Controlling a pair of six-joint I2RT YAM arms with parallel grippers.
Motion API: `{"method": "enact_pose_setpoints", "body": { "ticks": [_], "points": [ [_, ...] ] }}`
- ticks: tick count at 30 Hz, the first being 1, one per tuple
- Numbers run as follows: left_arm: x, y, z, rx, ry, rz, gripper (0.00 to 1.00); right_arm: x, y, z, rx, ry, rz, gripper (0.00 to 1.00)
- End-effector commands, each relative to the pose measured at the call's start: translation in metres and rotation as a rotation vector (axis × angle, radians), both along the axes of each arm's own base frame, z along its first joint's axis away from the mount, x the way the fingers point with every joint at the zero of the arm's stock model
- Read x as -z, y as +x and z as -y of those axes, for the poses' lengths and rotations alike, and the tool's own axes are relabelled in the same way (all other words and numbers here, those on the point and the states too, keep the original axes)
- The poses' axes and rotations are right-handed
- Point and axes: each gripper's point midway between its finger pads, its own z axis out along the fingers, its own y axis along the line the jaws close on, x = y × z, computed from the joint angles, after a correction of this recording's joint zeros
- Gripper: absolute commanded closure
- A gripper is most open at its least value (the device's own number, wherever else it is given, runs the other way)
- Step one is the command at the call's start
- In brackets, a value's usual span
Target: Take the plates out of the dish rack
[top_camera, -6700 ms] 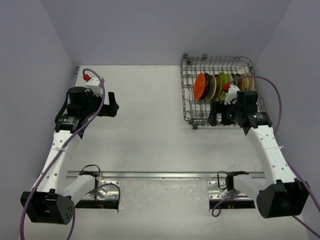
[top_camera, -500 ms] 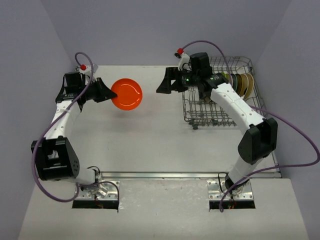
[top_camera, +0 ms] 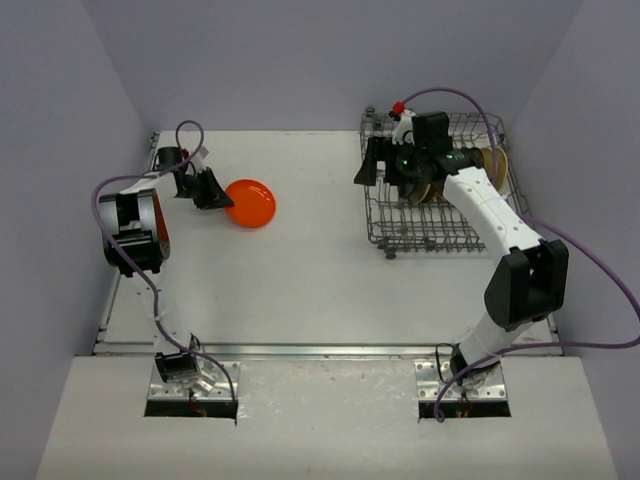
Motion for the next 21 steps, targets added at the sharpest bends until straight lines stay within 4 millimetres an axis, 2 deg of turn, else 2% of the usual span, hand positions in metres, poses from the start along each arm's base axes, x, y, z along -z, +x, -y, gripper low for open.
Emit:
{"method": "enact_pose_setpoints", "body": {
  "ticks": [1,5,10,12,15,17,19,21],
  "points": [
    [0.000,0.004,-0.002,0.041,-0.022,0.033,1.00,-0.024,0.002,0.009,0.006,-0.036,0.092,0.09],
    [0.011,-0.001,-0.003,0.057,-0.009,0.023,0.87,-0.024,0.008,0.015,0.026,-0.058,0.095,0.09],
    [0.019,-0.006,-0.009,0.054,0.033,0.015,0.65,-0.022,0.012,0.019,0.033,-0.077,0.081,0.09],
    [0.018,-0.006,-0.015,0.045,0.063,0.018,0.48,-0.021,0.014,0.024,0.049,-0.104,0.083,0.09],
    [0.007,-0.002,-0.025,0.018,0.126,0.039,0.27,-0.023,0.019,0.033,0.075,-0.149,0.094,0.11],
    [-0.005,0.000,-0.034,-0.011,0.181,0.058,0.14,-0.024,0.028,0.051,0.138,-0.236,0.125,0.16],
    [-0.020,0.002,-0.041,-0.033,0.227,0.089,0.10,-0.022,0.035,0.063,0.166,-0.302,0.136,0.19],
    [-0.050,0.003,-0.049,-0.044,0.290,0.167,0.09,-0.019,0.046,0.084,0.212,-0.431,0.137,0.26]
  ]
}}
